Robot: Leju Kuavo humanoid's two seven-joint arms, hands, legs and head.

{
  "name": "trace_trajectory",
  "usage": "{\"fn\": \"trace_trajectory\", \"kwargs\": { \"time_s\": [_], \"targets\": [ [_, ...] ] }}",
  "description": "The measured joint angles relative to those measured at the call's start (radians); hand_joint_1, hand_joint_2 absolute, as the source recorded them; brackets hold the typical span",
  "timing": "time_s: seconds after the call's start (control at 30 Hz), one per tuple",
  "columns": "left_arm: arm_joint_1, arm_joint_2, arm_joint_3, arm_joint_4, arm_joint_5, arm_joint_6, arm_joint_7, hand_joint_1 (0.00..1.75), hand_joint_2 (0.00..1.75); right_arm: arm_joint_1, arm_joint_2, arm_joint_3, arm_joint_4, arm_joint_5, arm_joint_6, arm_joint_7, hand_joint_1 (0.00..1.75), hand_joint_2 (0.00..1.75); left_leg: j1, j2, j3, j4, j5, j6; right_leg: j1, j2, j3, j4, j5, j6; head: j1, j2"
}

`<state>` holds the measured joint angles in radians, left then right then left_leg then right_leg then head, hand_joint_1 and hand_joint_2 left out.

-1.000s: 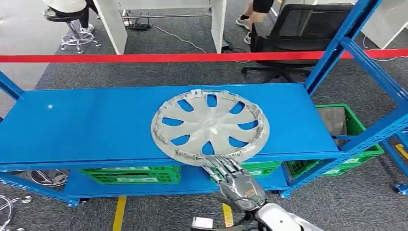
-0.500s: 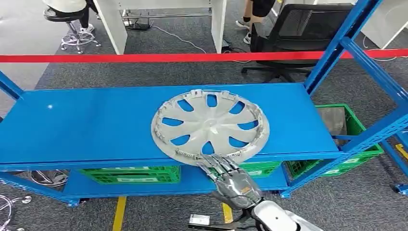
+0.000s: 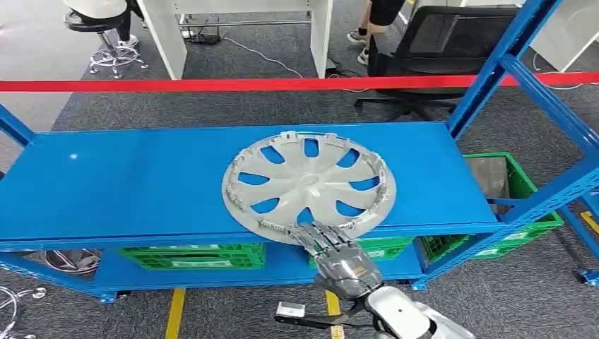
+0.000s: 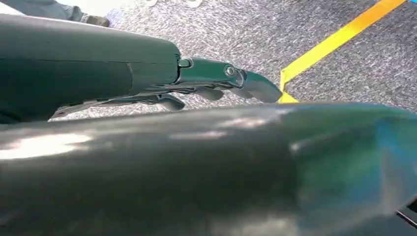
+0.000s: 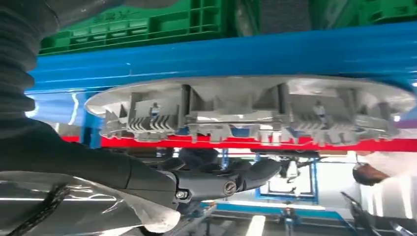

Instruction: Take the parts from the cabinet and place them on the table.

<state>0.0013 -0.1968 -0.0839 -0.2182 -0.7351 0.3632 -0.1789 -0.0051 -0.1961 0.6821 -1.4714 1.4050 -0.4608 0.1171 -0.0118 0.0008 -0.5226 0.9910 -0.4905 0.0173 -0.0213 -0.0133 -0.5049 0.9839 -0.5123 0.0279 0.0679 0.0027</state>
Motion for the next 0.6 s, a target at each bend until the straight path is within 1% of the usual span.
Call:
{"fn": "trace_trajectory", "kwargs": {
  "time_s": [0.27,0.6],
  "targets": [
    [0.000,0.001,-0.011,0.000,0.016,0.004,0.000,0.00,0.00,0.001,0.014,-0.035,0.004,0.010,0.010,0.005,0.00,1.75,0.000,0.000,0.000,0.000,0.000,0.000,0.000,0.000,0.000,0.000,0.000,0.000,0.000,0.000],
    [0.000,0.001,-0.019,0.000,0.026,0.010,0.000,0.00,0.00,0.000,0.028,-0.058,0.006,0.008,0.024,0.005,0.00,1.75,0.000,0.000,0.000,0.000,0.000,0.000,0.000,0.000,0.000,0.000,0.000,0.000,0.000,0.000]
  ]
}}
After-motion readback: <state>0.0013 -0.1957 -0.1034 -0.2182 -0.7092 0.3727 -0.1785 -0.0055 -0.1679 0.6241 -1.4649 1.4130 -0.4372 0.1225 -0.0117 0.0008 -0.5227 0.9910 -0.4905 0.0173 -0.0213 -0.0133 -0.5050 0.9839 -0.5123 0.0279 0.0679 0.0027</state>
